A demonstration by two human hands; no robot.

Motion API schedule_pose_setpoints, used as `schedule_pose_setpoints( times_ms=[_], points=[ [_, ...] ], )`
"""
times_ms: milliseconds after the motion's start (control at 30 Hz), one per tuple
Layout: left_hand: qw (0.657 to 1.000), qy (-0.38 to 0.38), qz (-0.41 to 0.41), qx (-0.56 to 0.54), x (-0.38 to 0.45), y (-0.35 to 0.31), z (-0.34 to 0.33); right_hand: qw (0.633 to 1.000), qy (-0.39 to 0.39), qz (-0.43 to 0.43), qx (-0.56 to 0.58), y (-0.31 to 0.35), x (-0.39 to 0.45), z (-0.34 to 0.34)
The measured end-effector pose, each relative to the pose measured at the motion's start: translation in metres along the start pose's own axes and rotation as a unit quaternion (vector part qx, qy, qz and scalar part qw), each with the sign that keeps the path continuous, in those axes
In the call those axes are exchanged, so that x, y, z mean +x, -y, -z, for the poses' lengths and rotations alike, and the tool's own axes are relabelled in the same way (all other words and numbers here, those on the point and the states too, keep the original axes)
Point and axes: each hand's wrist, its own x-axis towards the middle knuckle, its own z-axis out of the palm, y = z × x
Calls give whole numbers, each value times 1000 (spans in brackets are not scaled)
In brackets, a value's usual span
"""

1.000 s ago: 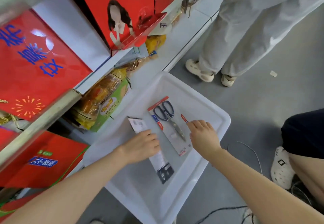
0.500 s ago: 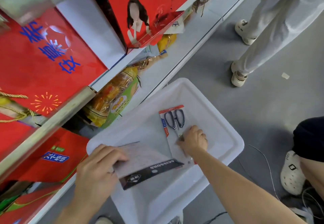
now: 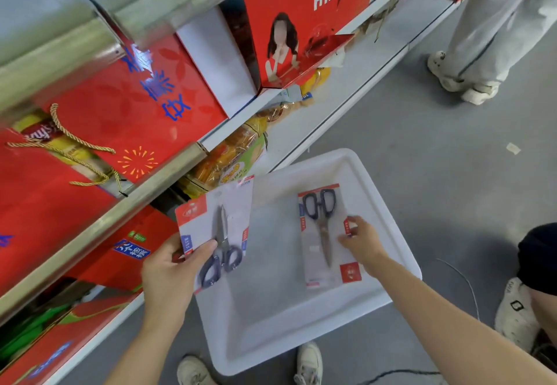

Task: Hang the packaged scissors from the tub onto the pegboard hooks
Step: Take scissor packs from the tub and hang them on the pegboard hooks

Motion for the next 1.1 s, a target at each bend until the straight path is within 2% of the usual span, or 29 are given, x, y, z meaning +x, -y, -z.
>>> schedule_pose_setpoints(
  times_ms=[100, 200, 300, 367, 467, 600, 700, 800, 900, 1000, 1100],
  points=[
    [998, -2, 36, -50, 1, -1, 3, 995, 55, 5, 82, 17, -7, 6],
    [994, -11, 54, -93, -1, -7, 9, 995, 40, 32, 86, 38, -20, 5],
    [991, -20, 67, -117, -6, -12, 20, 984, 106, 50, 138, 56, -39, -3],
    [989, -33, 70, -125, -10, -16, 27, 988, 97, 106, 56, 63, -47, -9],
    [984, -52, 80, -151, -18, -18, 39, 974, 16, 207, -86, 75, -54, -16],
    [971, -104, 102, -192, -35, -20, 54, 950, -54, 266, -153, 96, -73, -26],
    [958, -156, 125, -204, -51, -24, 67, 905, -158, 337, -206, 118, -97, -30],
    [954, -162, 131, -217, -64, -35, 69, 841, -242, 460, -149, 144, -130, -37],
    [961, -136, 107, -216, -72, -57, 64, 799, -203, 560, -80, 174, -177, -59],
    [963, -111, 78, -231, -77, -83, 65, 765, -153, 619, -88, 196, -220, -85],
    [948, -117, 60, -289, -85, -109, 80, 743, -120, 648, -115, 213, -255, -100]
  ],
)
